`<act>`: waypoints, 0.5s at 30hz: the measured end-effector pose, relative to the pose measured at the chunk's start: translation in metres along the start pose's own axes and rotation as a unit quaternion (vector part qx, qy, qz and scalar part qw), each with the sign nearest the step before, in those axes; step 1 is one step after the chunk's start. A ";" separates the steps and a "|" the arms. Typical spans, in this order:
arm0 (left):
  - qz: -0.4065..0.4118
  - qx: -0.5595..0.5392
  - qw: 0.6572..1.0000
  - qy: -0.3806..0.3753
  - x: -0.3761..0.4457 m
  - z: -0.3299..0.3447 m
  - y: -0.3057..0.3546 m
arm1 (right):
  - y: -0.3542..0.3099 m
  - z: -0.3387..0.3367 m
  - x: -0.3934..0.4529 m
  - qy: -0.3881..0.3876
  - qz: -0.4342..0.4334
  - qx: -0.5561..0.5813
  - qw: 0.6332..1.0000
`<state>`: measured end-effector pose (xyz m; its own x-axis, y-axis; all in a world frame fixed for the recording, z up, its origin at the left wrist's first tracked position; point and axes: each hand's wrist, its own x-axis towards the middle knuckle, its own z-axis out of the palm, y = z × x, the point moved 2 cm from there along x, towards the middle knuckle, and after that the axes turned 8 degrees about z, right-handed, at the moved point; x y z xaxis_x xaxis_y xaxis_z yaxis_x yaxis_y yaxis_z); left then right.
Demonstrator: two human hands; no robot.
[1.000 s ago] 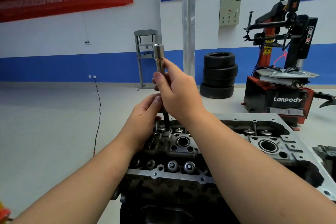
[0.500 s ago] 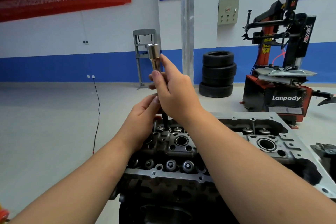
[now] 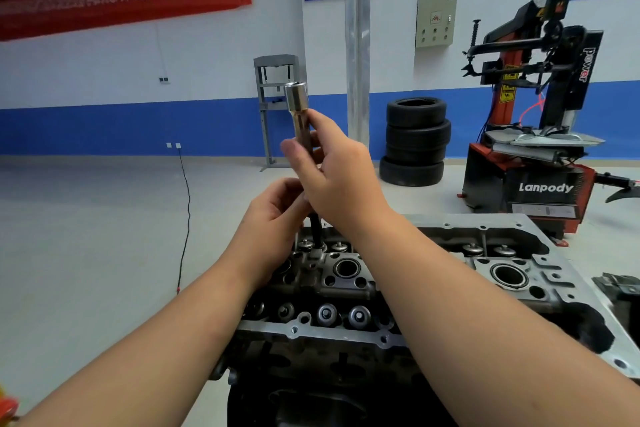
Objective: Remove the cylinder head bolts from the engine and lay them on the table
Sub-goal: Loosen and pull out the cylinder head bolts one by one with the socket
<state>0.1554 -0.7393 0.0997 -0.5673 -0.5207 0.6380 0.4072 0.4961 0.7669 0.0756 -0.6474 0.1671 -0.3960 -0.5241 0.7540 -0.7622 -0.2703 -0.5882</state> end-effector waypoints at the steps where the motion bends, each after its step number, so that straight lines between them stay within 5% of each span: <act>1: 0.001 -0.006 1.000 0.009 0.000 0.000 0.000 | -0.001 -0.001 0.000 0.017 -0.018 -0.006 1.000; 4: -0.004 -0.007 1.000 0.019 0.000 0.000 0.000 | 0.001 -0.002 0.001 0.035 -0.031 -0.018 0.999; 10: -0.017 0.020 1.000 -0.013 -0.002 0.000 0.001 | 0.004 0.003 0.004 -0.056 0.048 -0.003 0.997; 15: 0.003 -0.004 1.000 0.019 0.000 -0.001 0.001 | 0.001 0.000 0.001 0.011 -0.041 -0.038 0.998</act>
<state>0.1567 -0.7393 0.1002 -0.5368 -0.5445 0.6445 0.4162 0.4935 0.7637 0.0745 -0.6481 0.1669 -0.3408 -0.4845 0.8057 -0.8291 -0.2492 -0.5005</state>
